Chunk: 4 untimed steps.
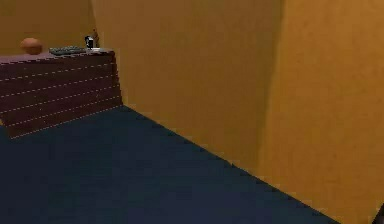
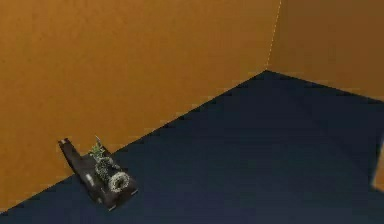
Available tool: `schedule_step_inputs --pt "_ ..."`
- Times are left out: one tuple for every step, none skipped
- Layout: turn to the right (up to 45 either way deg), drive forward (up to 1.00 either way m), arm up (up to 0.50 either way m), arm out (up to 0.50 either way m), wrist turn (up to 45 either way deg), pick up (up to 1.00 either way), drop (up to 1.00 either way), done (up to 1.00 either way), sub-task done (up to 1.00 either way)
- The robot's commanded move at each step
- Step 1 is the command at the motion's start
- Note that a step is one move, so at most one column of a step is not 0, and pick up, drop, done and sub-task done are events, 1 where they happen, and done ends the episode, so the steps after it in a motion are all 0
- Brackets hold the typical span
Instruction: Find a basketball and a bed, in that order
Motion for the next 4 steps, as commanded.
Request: schedule_step_inputs --pt "42.0 0.0 0.0 0.0 0.0 0.0 0.0 0.0 0.0" --pt "0.0 0.25 0.0 0.0 0.0 0.0 0.0 0.0 0.0" --pt "-45.0 0.0 0.0 0.0 0.0 0.0 0.0 0.0 0.0" --pt "-39.0 0.0 0.0 0.0 0.0 0.0 0.0 0.0 0.0"
